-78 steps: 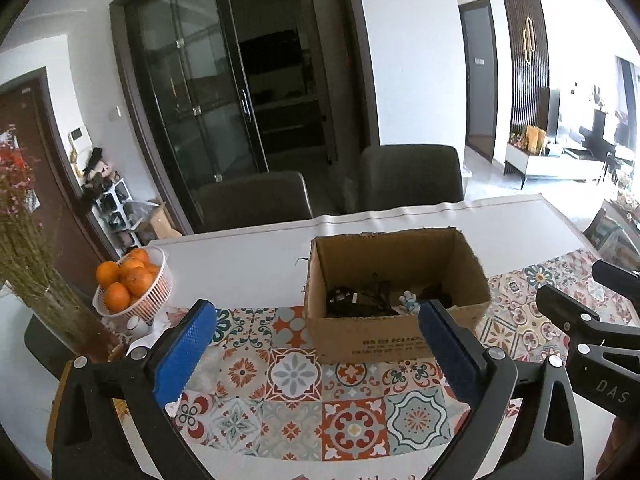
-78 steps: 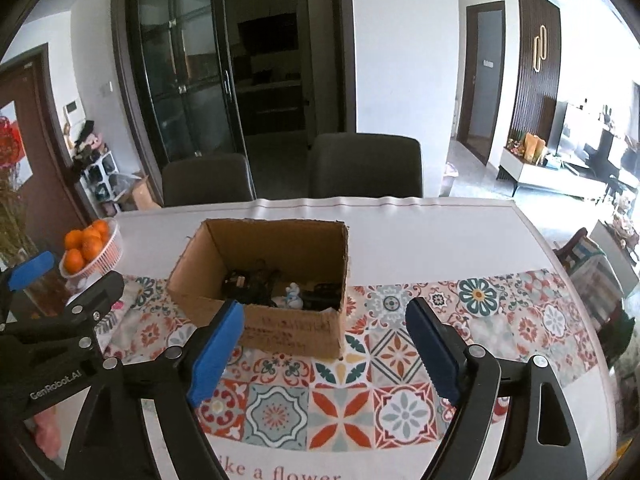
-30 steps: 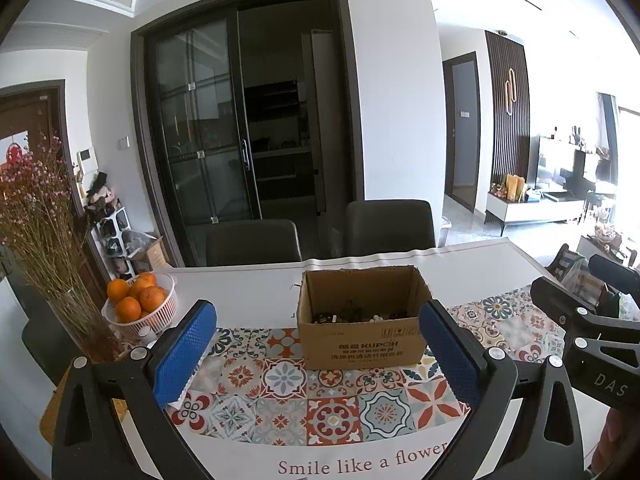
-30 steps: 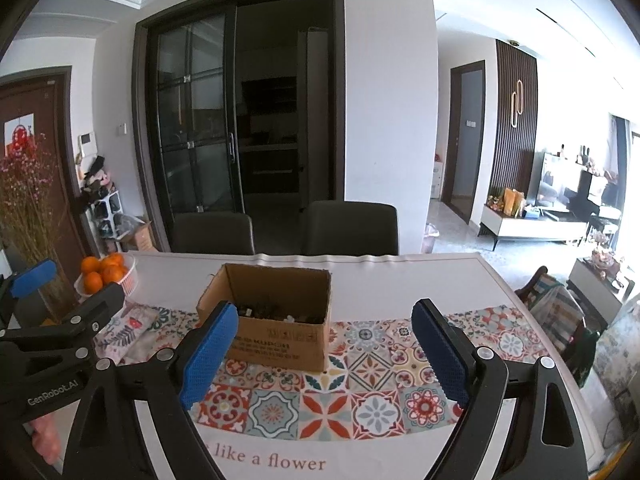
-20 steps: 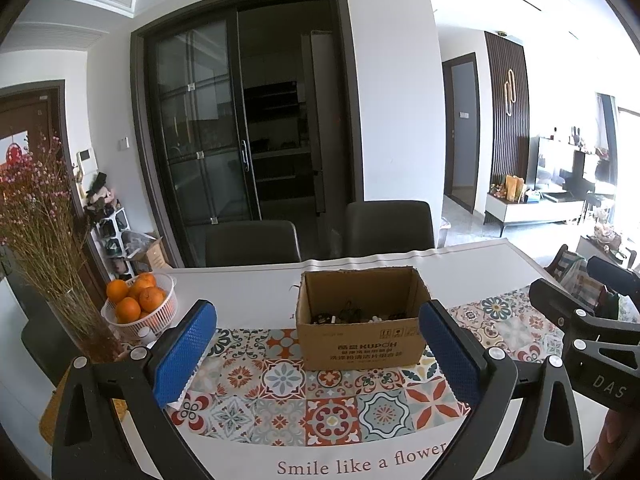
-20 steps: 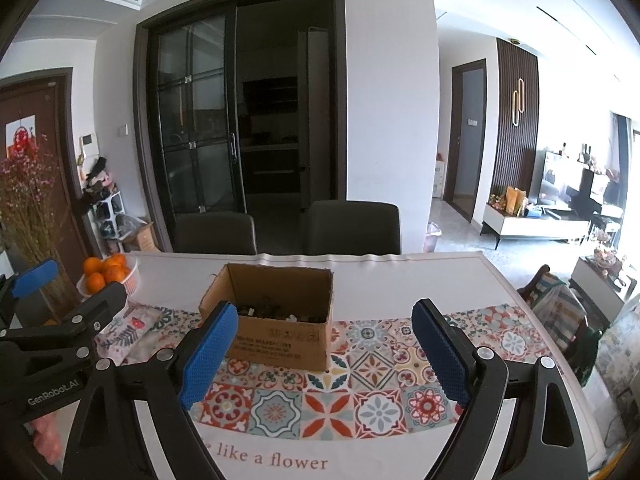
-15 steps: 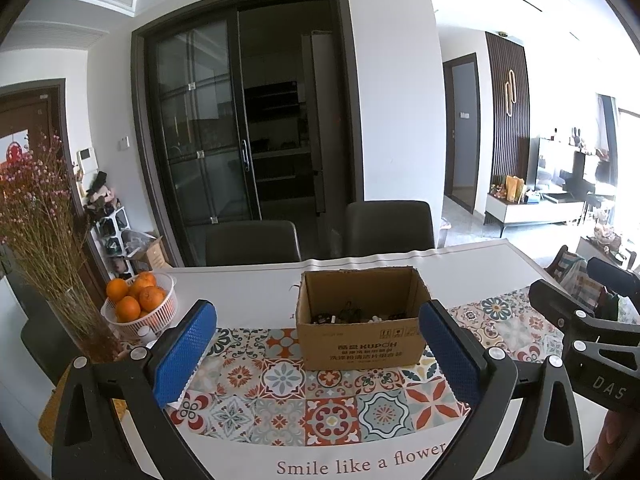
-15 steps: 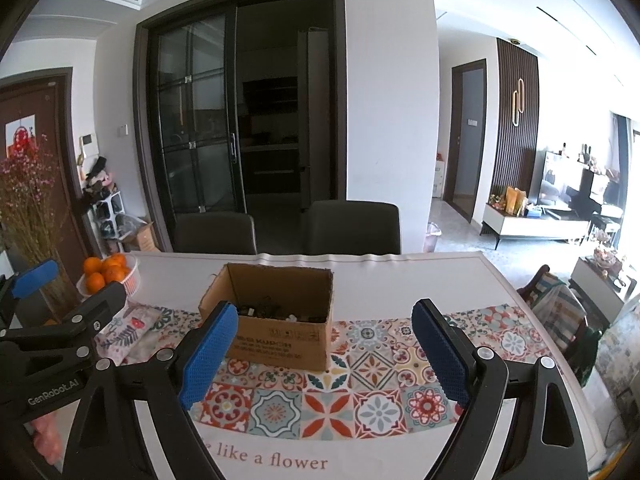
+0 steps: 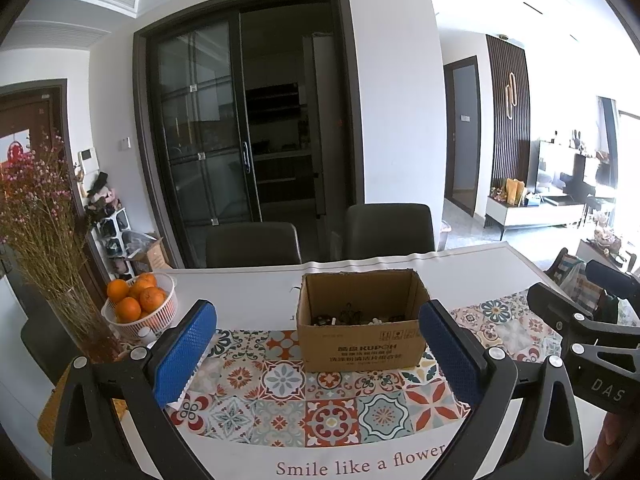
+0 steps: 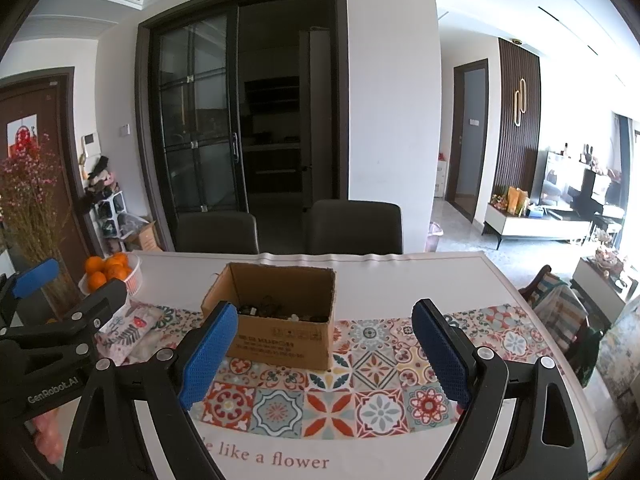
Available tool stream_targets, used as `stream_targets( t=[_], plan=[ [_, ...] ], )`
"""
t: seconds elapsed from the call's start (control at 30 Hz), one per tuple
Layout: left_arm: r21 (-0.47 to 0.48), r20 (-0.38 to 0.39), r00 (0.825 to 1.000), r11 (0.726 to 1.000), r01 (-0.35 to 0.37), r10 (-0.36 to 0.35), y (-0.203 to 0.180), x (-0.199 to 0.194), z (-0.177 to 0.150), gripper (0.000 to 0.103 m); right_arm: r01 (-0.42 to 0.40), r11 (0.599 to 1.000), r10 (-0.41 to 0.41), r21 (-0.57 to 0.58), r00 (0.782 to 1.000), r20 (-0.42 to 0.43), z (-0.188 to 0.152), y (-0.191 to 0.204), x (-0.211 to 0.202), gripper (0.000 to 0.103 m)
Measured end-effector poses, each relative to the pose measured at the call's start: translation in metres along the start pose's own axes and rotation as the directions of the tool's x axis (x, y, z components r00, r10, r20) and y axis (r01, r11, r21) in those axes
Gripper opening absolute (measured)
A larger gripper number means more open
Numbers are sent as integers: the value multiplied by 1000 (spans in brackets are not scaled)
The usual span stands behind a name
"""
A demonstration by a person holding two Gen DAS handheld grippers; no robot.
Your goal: Organize rigid objects
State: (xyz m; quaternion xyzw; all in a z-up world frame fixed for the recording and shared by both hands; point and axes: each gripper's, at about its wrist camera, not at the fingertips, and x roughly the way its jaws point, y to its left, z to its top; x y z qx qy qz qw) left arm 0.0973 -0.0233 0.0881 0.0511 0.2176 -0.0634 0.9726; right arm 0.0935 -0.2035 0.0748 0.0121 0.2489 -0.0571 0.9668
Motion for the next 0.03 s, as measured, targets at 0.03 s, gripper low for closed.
stream_targets(
  t=[0.03],
  plan=[
    [0, -1, 1000, 1000, -1, 1, 1, 0, -1, 103, -1, 1000, 1, 1, 1000, 0, 0, 0, 0, 90]
  ],
)
